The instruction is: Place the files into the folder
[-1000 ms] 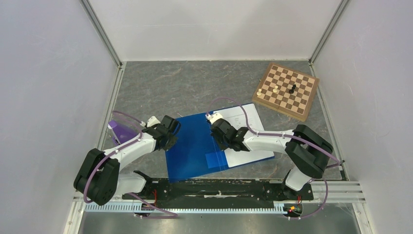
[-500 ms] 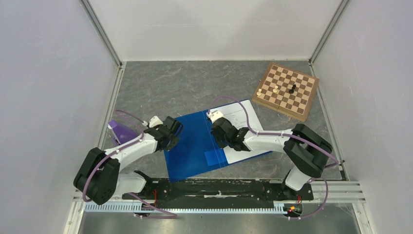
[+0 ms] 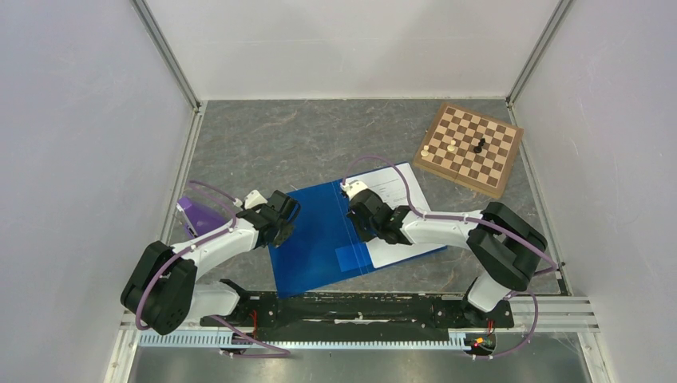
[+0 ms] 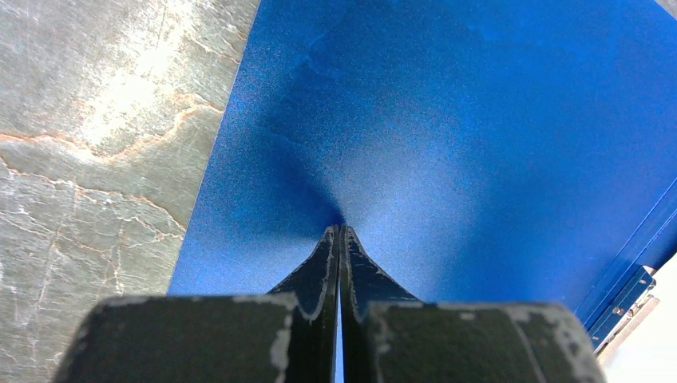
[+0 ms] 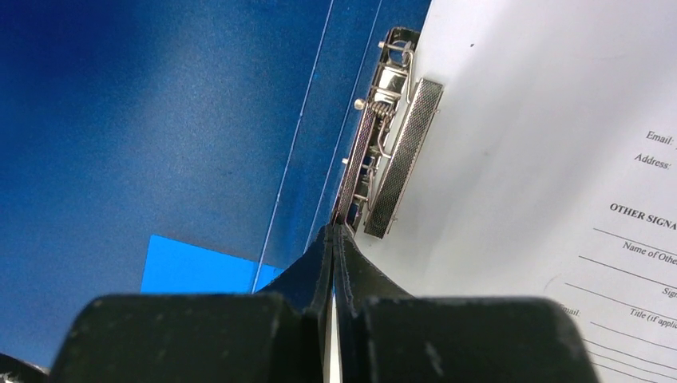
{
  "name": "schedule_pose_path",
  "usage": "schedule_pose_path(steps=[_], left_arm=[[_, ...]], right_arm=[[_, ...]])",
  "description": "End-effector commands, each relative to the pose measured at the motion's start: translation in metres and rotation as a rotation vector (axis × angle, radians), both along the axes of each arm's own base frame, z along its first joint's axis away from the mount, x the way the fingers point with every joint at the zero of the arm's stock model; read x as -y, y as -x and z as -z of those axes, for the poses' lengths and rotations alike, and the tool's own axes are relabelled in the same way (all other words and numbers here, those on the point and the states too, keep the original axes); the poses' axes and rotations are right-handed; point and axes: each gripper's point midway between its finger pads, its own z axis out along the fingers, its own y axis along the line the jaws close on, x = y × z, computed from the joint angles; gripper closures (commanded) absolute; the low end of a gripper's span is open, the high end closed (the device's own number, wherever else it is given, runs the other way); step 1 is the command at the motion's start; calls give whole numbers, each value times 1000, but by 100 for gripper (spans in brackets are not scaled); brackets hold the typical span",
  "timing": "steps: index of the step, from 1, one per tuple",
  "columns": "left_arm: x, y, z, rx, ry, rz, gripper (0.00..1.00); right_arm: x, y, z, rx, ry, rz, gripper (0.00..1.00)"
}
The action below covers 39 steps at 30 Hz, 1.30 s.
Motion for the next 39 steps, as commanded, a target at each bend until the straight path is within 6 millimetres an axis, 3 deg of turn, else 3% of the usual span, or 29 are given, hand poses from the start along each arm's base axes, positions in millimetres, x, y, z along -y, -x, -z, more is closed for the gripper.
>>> schedule_pose_path(steps=[1,24,33,39], left_arm=[[-9,19,18,-70,-29,-30,98],[-7,16,18,-71,-37,-11,98],[-7,16,17,-72,-40,-1,98],[5,7,5,-56,-14,62,98]], right_arm=[[47,46,42,-212,211,-37,100],[31,12,8,-117,166,23,100],[29,9,3,-106,154,28,100],[23,-2,-16,-58,134,41,97]])
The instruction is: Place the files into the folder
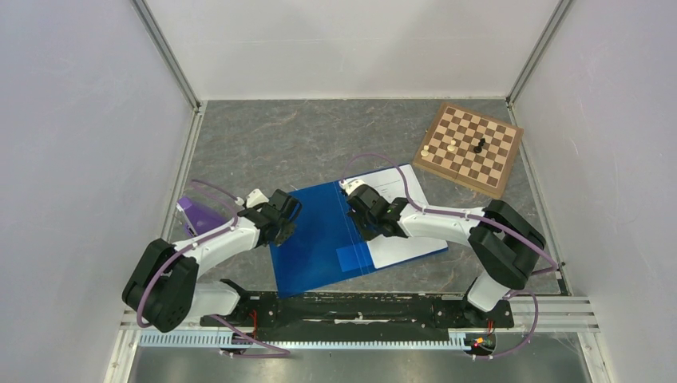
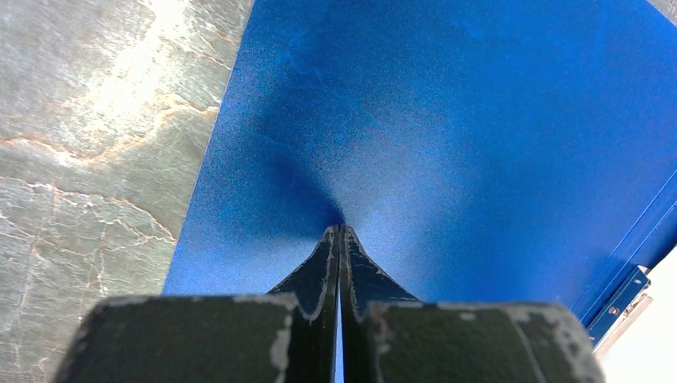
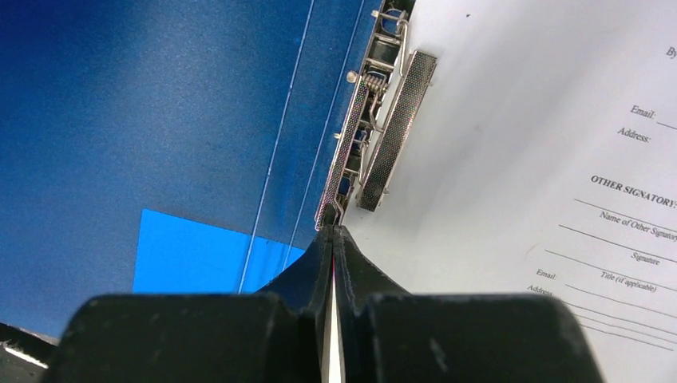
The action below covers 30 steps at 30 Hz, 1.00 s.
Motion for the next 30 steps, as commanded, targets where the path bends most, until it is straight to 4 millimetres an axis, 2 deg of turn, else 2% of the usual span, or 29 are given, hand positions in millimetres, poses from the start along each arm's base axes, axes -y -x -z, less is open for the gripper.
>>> schedule_pose_path(steps=[1,6,9,12,16,19,22,24,25,30], left_arm=[[5,7,2,-54,-17,75,98],[29,-18,-39,38,22,226,97],[36,-29,-68,121,31,297,77],[31,-31,-90,195,15,344,53],[7,-27,-107,235,-25,335,39],[-22,-13,-111,223,-84,292,34],[-48,3,-110,211,-117,236,31],[-62,14,-101,175,-114,195,28],[-65,18,-95,159,-99,179,25],[-52,20,-76,157,61,133,22]], right_arm=[[11,-9,-13,31,55,30,94],[7,-19,-28,80,50,30,75],[7,-24,-30,103,58,29,63],[4,-25,-30,115,55,20,60],[-3,-28,-33,138,50,5,53],[-4,-32,-34,158,53,2,46],[-3,-34,-31,167,62,-7,45],[-3,-34,-27,165,71,-14,45],[-3,-34,-26,166,72,-16,44],[-5,-32,-22,162,51,-28,40]])
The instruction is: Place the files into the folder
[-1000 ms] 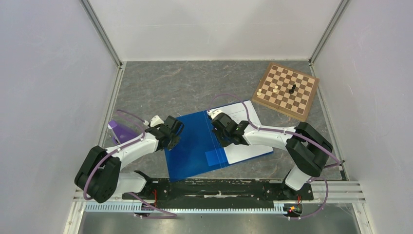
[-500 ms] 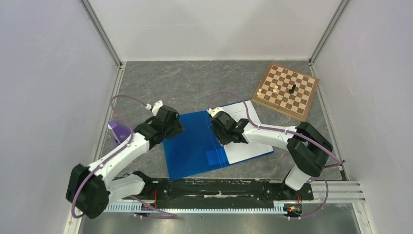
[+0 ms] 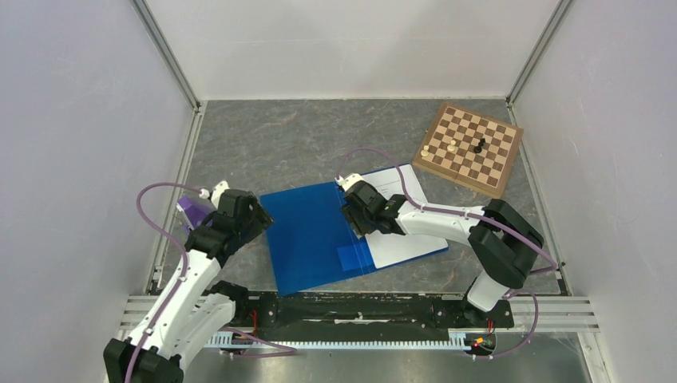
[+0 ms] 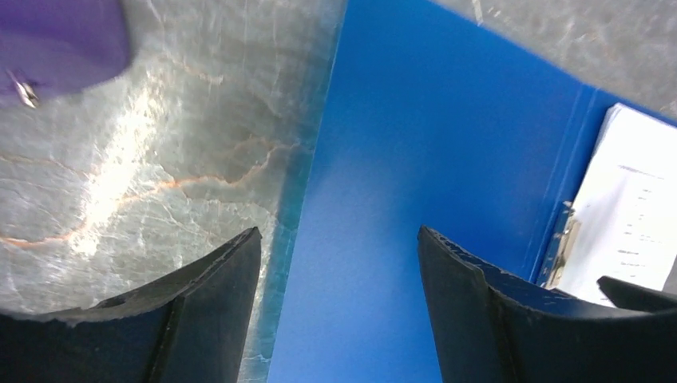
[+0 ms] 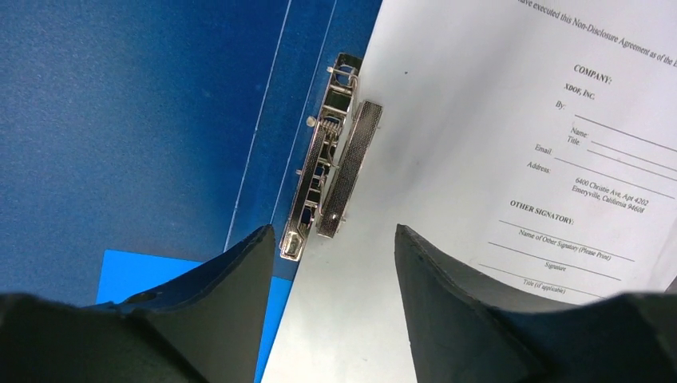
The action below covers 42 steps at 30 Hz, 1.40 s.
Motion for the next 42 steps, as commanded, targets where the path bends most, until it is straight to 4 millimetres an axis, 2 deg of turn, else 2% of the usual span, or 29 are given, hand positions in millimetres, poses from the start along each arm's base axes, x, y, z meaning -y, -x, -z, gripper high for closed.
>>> schedule_pose_path(steps=[1,5,7,11,16,22,33,36,42], left_arm=[[9,9,26,-61,128,-2,21],[13,12,57,-62,237,-42,20],[21,11,68,-37,302,-31,20],[41,7,73,58,442,7,19],[57,-1,49,170,516,103,18],[77,-7,21,215,582,224,18],[99,-15,-49,305,662,380,17],[105,-19,-69,320,668,437,17],[117,-30,-105,352,681,517,17]], right_arm=[[-12,-9,-7,43,-39,-17,38],[-15,-9,-6,39,-61,-32,30],[-15,-9,-5,40,-63,-35,27],[-11,-11,-1,41,-55,-27,24],[-10,-9,8,18,-83,-22,23],[-20,-3,20,-34,-126,-34,23],[-31,2,21,-67,-170,-52,23],[-43,6,21,-101,-224,-54,23],[-83,19,16,-177,-374,-78,23]])
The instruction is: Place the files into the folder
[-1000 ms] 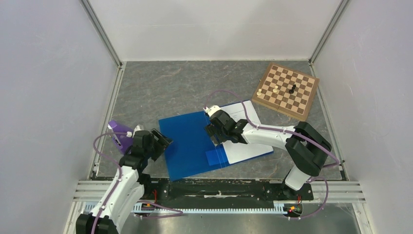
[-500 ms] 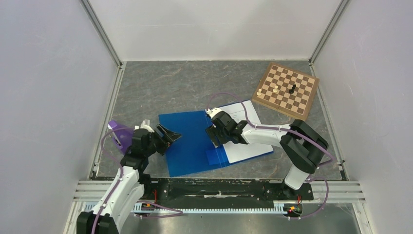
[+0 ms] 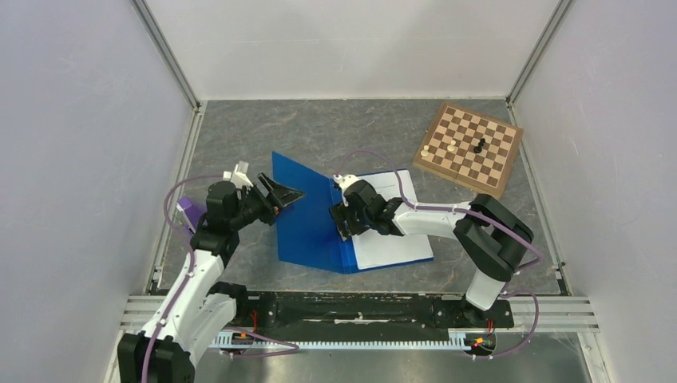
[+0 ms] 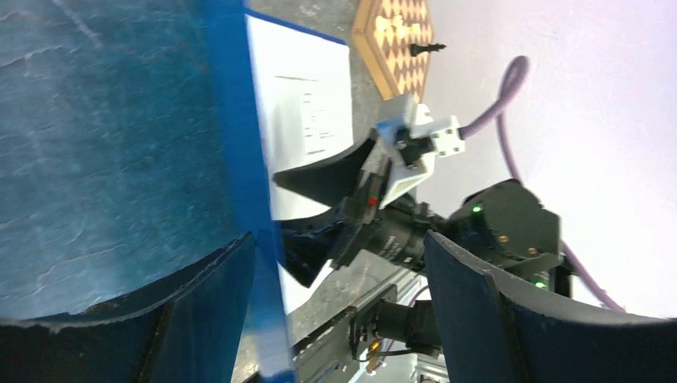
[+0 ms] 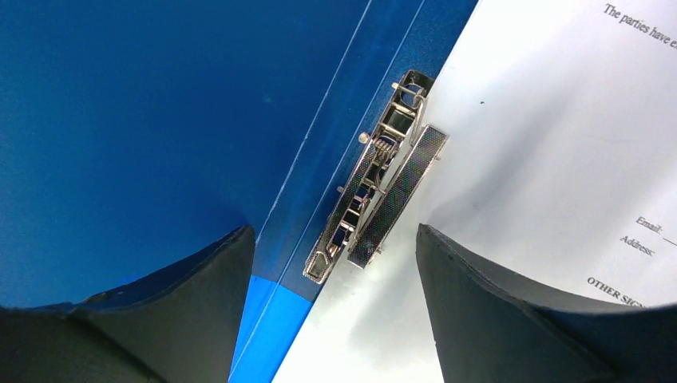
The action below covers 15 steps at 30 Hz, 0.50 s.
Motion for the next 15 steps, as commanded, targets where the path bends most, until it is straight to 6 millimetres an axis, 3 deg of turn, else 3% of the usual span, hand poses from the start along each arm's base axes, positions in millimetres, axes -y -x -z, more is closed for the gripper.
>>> schedule_pose_path(steps=[1,8,15], left_arm=[[15,-6,-51,121,35,95,17],[27,-12,-67,137,22,141,17],[40,-16,-78,146,-9,174,16]], right_arm=[[-46,17,-4,-95,-152,-38,23],[-82,19,-18,-118,-263,-48,23],[-58,2,-51,-34,-275,15,19]])
